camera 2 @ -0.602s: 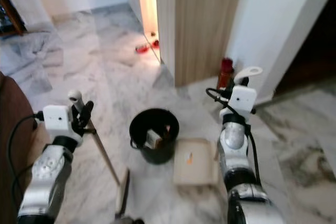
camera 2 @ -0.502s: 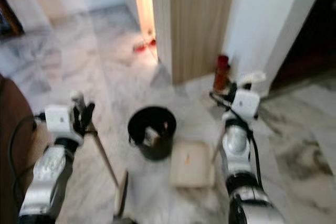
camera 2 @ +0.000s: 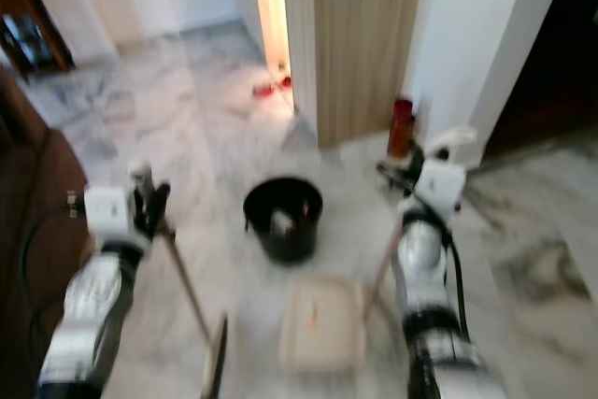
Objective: Sweep floor
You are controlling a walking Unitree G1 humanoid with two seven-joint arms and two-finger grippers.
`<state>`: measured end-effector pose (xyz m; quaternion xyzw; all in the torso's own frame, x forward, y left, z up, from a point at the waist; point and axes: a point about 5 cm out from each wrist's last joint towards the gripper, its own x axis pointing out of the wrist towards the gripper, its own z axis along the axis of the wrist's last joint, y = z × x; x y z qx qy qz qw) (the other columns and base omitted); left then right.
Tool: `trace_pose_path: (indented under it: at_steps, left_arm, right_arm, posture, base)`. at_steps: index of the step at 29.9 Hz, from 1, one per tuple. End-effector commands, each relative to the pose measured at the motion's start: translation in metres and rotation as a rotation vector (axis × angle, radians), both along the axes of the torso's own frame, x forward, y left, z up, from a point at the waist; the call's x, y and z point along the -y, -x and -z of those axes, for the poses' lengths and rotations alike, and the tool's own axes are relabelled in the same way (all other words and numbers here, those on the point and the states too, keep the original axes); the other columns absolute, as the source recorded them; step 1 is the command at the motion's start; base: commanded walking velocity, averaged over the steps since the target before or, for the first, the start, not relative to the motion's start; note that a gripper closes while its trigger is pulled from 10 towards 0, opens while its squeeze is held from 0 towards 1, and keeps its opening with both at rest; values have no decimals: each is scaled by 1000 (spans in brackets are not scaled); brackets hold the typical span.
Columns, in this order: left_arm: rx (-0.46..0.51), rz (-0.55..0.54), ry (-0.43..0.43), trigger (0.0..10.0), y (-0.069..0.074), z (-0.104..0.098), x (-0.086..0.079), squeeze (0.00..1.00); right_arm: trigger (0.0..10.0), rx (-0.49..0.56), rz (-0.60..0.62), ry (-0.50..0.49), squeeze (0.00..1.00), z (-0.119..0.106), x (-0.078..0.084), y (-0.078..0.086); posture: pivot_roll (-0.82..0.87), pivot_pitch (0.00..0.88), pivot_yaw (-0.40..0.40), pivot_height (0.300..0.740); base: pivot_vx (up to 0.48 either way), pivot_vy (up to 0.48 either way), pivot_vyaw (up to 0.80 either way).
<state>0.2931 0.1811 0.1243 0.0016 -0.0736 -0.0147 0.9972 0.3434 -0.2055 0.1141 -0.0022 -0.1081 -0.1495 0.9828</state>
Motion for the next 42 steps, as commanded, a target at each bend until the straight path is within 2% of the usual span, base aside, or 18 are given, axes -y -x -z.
trace_pose_path:
  at_steps: [1, 17, 23, 30, 42]
  left_arm:
    - [37, -13, -17, 10000, -3, -8, -3, 0]
    - [44, -16, -12, 10000, -14, -10, 0, 0]
    - [40, -36, -56, 10000, -18, -8, 0, 0]
    - [41, -40, -43, 10000, -18, -6, 0, 0]
    - [62, -46, -50, 10000, -24, -11, 0, 0]
  right_arm:
    - [10000, 41, -27, 17, 0, -10, -5, -4]
    - [10000, 33, -24, 15, 0, -8, -3, -2]
    - [10000, 32, -43, 17, 0, -5, -7, 0]
    - [10000, 28, -70, 15, 0, -5, -14, -2]
    - [10000, 23, -82, 22, 0, -5, -16, -3]
  posture:
    - [85, 55, 41, 740]
    - [57, 36, 49, 740]
    - [55, 9, 39, 740]
    - [56, 0, 36, 740]
    - [67, 0, 40, 740]
  base:
    - [0, 0, -606]
    - [0, 0, -800]
    - [0, -103, -800]
    - [0, -191, -800]
    - [0, -48, -800]
